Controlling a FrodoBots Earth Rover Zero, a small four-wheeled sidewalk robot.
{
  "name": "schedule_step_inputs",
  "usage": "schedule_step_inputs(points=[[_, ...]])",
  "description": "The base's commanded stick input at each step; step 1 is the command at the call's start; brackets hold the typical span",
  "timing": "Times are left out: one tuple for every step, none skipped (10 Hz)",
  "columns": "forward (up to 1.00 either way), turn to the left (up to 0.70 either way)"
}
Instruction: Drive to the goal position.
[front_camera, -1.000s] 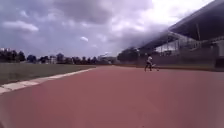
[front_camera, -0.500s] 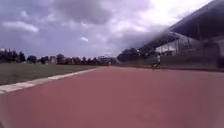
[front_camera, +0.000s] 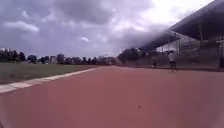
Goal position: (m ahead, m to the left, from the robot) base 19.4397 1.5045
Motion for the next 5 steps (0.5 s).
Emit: schedule_step_inputs(points=[[0.45,0.00],[0.45,0.00],[0.45,0.00],[0.45,0.00],[0.45,0.00]])
